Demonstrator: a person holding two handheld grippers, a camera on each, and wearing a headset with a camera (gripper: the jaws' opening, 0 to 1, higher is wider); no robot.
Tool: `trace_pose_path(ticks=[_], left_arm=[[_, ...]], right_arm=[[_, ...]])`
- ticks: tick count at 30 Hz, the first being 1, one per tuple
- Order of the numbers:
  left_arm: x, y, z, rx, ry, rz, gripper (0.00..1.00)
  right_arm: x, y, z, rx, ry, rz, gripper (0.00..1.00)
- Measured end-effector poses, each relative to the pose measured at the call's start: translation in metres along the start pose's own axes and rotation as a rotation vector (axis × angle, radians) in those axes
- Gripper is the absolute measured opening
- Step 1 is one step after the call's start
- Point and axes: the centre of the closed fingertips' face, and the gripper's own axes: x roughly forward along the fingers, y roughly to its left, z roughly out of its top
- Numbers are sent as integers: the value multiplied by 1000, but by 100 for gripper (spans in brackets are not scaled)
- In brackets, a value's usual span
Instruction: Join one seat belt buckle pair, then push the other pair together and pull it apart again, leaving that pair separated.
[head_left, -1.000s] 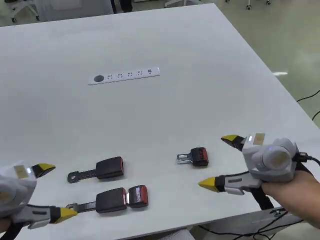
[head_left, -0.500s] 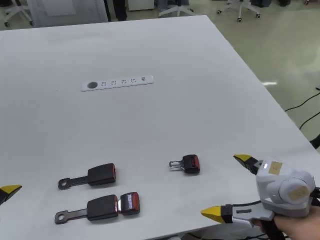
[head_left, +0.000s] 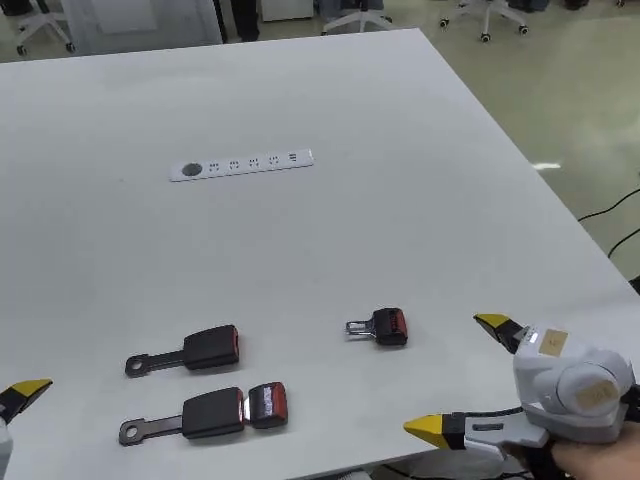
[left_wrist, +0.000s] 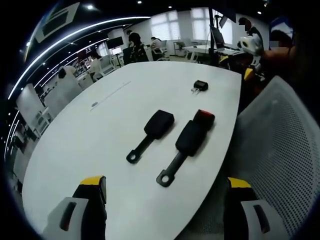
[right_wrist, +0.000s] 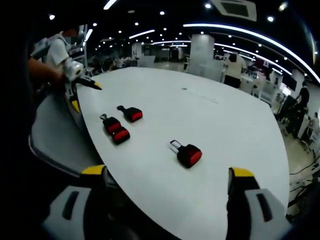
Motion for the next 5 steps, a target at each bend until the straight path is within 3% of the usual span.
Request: trace_pose_path(ticks=[5], left_arm=[[2,0,-4,9,6,0,100]], right_arm=[[-2,-2,-4,12,1,-6,100]])
